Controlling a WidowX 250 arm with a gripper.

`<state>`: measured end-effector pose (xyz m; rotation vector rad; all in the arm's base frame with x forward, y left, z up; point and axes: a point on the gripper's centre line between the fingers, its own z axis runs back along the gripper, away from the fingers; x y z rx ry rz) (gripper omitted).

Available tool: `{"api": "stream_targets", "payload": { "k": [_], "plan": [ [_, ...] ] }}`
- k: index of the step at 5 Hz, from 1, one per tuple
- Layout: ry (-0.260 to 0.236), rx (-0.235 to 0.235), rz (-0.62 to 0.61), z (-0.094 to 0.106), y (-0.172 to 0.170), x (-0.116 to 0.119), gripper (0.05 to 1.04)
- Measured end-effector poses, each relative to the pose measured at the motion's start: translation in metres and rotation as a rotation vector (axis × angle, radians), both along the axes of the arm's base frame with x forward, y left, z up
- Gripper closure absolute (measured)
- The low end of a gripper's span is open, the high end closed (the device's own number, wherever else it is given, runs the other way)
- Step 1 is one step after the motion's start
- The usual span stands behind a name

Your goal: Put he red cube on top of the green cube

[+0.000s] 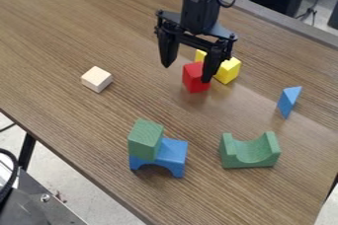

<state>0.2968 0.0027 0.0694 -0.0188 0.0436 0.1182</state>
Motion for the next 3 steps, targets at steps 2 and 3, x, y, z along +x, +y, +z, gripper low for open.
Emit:
{"api": "stream_targets", "payload": {
  "k": [2, 3],
  "plan": [
    [0.014, -0.036, -0.104, -0.007, 0.009, -0.001, 0.085],
    [0.053, -0.017, -0.156, -0.010, 0.026, 0.000, 0.085]
  ]
}}
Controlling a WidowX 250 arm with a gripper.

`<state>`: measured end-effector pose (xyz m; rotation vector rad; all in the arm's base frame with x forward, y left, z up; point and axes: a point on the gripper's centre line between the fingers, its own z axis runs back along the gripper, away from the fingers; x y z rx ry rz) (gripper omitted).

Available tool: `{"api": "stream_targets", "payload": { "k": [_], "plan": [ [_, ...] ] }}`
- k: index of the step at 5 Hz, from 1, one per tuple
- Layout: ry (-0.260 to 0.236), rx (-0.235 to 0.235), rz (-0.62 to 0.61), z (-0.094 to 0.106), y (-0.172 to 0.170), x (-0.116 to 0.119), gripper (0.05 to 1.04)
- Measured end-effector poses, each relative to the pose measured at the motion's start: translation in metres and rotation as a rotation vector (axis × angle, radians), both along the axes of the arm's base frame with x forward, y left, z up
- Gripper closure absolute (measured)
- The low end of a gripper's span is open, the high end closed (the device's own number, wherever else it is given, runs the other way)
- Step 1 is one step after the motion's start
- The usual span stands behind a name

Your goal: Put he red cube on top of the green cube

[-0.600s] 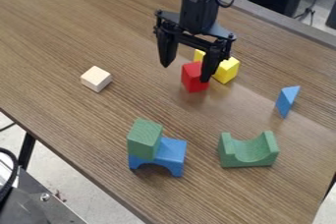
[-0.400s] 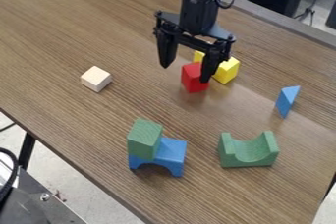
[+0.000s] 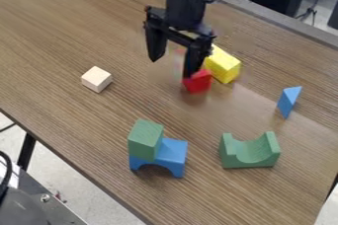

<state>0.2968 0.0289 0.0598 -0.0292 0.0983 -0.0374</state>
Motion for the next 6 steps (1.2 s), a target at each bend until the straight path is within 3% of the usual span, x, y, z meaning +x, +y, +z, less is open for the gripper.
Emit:
{"api": "stream_targets", "payload": {
  "k": [1, 2, 5, 6],
  "plan": [
    [0.028, 0.012, -0.007, -0.004, 0.004, -0.003, 0.085],
    [0.042, -0.008, -0.015, -0.004, 0.009, -0.006, 0.085],
    [-0.015, -0.102, -0.219, 0.004, -0.007, -0.002, 0.085],
    [-0.029, -0.083, -0.282, 0.006, -0.012, 0.008, 0.085]
  ]
}}
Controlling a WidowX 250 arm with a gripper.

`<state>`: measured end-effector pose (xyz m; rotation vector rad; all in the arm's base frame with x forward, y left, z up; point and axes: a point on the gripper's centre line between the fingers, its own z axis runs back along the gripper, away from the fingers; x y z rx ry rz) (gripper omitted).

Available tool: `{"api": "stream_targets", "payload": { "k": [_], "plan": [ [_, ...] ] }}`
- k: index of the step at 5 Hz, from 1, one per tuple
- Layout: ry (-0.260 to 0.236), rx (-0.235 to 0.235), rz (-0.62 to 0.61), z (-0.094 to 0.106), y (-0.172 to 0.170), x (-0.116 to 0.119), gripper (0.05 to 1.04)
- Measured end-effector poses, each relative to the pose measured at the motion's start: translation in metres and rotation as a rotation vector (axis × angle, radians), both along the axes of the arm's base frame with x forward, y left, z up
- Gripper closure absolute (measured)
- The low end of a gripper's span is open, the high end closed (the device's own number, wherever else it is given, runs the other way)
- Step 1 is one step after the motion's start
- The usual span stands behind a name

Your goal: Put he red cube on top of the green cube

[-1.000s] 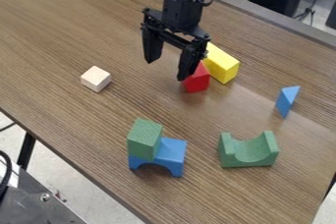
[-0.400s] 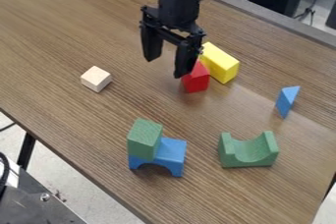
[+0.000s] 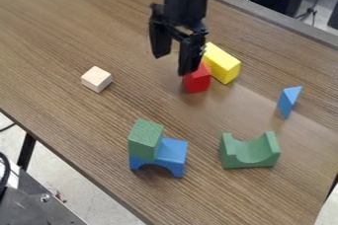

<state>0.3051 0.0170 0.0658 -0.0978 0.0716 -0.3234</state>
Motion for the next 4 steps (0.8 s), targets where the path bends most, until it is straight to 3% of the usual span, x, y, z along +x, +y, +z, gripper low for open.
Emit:
{"api": "stream_targets", "payload": {
  "k": [2, 4],
  "plan": [
    [0.010, 0.009, -0.069, -0.011, -0.019, 0.013, 0.085],
    [0.043, 0.016, -0.047, -0.022, -0.019, 0.017, 0.085]
  ]
}}
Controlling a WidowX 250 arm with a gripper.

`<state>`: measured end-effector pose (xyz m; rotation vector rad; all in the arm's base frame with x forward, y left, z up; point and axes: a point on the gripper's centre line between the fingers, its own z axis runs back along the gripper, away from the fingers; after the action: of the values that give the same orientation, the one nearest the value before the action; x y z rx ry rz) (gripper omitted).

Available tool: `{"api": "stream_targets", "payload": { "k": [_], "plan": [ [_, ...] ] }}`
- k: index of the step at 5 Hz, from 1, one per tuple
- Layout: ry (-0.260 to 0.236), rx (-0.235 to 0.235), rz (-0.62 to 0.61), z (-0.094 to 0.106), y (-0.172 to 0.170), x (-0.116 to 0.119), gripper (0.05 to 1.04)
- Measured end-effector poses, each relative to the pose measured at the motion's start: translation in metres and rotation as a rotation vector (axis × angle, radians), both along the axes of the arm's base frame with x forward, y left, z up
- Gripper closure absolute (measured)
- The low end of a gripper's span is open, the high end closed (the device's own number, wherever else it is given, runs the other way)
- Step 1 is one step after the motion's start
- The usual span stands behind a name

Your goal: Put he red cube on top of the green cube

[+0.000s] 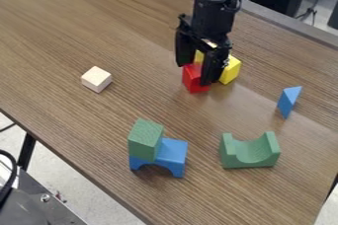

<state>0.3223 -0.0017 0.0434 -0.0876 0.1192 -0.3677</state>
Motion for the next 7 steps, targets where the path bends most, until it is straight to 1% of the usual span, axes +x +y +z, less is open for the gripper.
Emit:
{"api": "stream_targets", "payload": {
  "k": [1, 2, 3, 4, 5, 6, 7],
  "plan": [
    [0.034, 0.006, 0.025, -0.009, 0.003, -0.002, 0.122],
    [0.025, -0.010, 0.054, -0.009, 0.004, 0.000, 0.402],
    [0.019, -0.017, 0.078, -0.010, 0.006, -0.002, 0.506],
    [0.003, -0.018, 0.133, -0.001, 0.008, -0.007, 0.506],
    [-0.101, 0.007, 0.231, 0.039, 0.011, -0.015, 0.506],
    [-0.181, -0.005, 0.272, 0.073, 0.004, -0.031, 0.506],
    [-0.234, -0.032, 0.260, 0.091, -0.009, -0.050, 0.506]
  ]
}}
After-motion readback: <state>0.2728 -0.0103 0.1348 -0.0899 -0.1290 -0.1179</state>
